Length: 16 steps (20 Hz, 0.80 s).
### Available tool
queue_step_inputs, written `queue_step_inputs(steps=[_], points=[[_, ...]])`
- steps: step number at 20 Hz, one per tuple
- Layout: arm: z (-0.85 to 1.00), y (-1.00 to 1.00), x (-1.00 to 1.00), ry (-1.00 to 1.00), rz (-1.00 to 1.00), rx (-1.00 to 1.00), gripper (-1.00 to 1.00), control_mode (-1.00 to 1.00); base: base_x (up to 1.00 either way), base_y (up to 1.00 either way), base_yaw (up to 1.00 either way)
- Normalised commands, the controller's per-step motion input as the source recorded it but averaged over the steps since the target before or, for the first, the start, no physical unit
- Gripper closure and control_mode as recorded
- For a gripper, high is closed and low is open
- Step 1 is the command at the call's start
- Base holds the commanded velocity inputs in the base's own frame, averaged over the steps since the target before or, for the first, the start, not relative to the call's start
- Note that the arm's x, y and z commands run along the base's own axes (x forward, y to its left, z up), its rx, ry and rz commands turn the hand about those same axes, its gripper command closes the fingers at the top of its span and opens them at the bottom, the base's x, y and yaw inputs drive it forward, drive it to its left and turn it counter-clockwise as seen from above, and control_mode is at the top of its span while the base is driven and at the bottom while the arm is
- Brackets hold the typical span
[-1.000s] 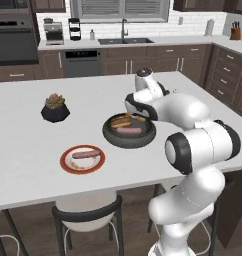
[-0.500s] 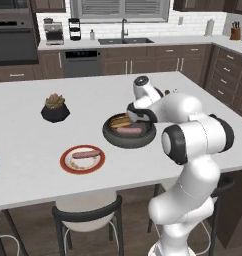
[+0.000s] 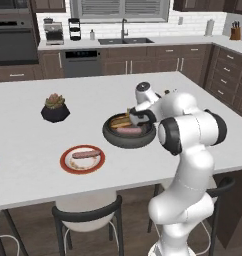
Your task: Place one bun and one sausage from the bowl on each plate.
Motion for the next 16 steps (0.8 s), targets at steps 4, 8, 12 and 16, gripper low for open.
queue_step_inputs(steps=[4,8,12,16], points=[[-0.23,-0.1,0.53,0.05,0.0,0.0,-1.0,-1.0,0.0,0.0,0.0],[-0.17,-0.04,0.59,0.07,0.0,0.0,-1.0,-1.0,0.0,0.0,0.0],[-0.1,0.0,0.51,0.07,0.0,0.0,-1.0,-1.0,0.0,0.0,0.0],[-0.11,0.0,0.39,0.06,0.0,0.0,-1.0,-1.0,0.0,0.0,0.0]])
